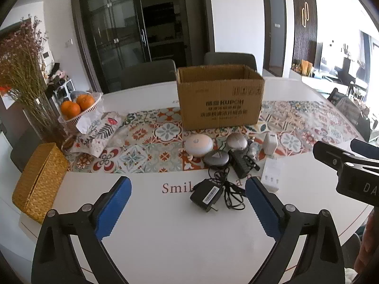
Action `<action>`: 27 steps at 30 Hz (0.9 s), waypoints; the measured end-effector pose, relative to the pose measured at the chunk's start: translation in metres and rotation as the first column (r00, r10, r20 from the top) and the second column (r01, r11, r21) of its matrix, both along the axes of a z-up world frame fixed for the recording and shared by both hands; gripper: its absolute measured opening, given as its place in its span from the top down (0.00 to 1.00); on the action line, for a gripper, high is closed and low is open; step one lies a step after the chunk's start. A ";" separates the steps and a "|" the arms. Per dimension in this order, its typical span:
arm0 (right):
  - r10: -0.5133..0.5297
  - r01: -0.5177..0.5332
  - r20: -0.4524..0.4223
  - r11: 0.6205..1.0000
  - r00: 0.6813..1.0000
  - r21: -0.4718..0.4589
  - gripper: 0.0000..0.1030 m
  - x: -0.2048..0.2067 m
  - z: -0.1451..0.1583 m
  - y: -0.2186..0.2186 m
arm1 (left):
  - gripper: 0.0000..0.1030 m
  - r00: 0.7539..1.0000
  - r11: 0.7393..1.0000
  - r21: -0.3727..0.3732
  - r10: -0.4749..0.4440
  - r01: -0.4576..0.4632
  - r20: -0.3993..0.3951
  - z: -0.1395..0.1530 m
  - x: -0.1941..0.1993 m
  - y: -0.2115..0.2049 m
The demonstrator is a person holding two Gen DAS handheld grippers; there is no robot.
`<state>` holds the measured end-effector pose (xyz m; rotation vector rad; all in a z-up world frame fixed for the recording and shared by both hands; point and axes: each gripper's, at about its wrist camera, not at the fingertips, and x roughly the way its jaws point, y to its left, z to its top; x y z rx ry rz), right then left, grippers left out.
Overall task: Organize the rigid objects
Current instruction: 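Grasp the black power adapter with the left tool while the right tool grasps the white charger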
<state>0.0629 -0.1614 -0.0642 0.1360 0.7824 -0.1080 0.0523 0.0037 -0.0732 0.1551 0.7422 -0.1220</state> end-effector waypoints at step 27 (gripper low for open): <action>-0.094 0.118 -0.225 0.988 0.970 0.097 0.02 0.080 -0.103 -0.001 | 0.22 0.930 0.962 -0.014 -0.267 0.273 -0.253 -0.091 0.087 -0.006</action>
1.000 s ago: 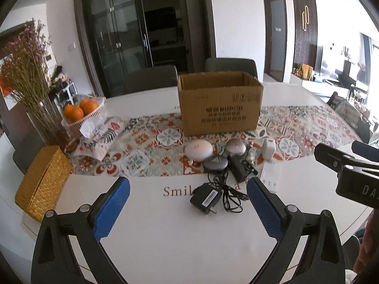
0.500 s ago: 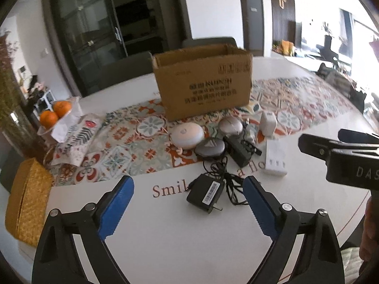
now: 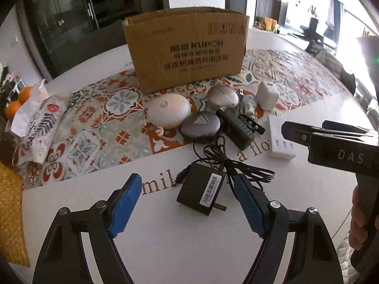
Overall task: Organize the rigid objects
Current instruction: 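Grasp the black power adapter with the left tool while the right tool grasps the white charger, then lift the black adapter and white charger and carry both over the cardboard box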
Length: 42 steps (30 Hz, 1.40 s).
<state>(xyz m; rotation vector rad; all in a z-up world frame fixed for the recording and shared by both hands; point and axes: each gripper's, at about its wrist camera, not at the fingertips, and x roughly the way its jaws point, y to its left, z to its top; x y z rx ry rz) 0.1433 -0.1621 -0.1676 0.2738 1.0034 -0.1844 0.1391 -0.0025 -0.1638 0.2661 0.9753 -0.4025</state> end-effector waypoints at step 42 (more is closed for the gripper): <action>-0.004 0.008 -0.167 1.000 0.986 0.023 0.51 0.035 -0.048 -0.015 | 0.55 0.975 0.993 -0.102 0.034 -0.057 -0.218 -0.052 0.019 -0.007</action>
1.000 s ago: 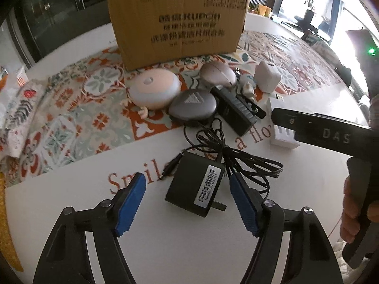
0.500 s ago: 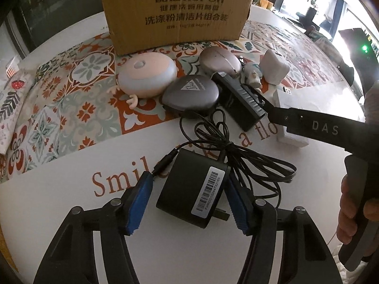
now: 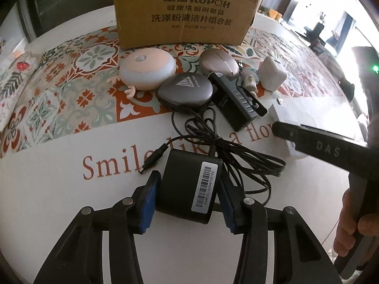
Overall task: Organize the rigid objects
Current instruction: 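Lift the black adapter and white charger and carry both over the cardboard box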
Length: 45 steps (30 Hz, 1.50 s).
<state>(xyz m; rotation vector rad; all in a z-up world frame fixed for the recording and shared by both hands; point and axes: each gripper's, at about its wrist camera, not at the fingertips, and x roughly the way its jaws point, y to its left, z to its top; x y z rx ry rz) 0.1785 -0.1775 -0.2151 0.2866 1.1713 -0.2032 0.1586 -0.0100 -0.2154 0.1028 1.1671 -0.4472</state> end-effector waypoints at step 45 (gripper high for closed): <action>0.159 -0.149 0.392 0.987 0.906 -0.057 0.51 -0.022 0.141 0.012 | 0.58 0.917 0.980 -0.128 0.188 -0.152 0.351 0.141 0.001 -0.001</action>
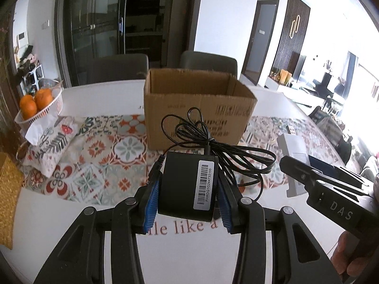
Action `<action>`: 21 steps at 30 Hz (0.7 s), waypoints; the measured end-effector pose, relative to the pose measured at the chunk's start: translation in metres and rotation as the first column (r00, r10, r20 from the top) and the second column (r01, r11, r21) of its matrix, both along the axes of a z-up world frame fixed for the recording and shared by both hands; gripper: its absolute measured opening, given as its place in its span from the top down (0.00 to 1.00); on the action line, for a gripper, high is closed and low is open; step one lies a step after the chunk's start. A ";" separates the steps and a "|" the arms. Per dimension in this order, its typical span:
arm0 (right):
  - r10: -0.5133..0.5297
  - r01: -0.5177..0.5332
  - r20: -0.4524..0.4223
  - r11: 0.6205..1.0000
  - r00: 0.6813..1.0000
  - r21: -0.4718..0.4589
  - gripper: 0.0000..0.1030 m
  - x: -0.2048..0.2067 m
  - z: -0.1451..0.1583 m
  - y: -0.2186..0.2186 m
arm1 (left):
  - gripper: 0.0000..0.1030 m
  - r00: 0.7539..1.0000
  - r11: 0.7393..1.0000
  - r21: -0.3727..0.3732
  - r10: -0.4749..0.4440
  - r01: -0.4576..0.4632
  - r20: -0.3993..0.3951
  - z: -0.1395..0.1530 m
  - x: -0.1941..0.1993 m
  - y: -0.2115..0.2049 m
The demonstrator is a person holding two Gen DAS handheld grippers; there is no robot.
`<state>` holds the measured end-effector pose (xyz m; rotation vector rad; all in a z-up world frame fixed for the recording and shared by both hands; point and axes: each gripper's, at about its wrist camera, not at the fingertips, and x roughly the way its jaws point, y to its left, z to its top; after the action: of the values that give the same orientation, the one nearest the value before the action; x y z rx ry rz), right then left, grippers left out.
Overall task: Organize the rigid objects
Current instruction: 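Lift the black adapter and white charger and carry both over the cardboard box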
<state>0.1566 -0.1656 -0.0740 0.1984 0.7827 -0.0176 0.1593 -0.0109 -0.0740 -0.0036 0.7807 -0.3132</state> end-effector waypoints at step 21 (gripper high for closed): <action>0.025 -0.026 0.099 1.000 0.995 0.009 0.51 0.048 0.048 -0.006 | 0.58 0.995 1.000 0.000 0.023 -0.023 0.097 0.050 0.051 -0.010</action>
<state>0.2045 -0.1719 -0.0262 0.1973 0.6868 0.0202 0.2102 -0.0205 -0.0241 0.0040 0.6840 -0.2891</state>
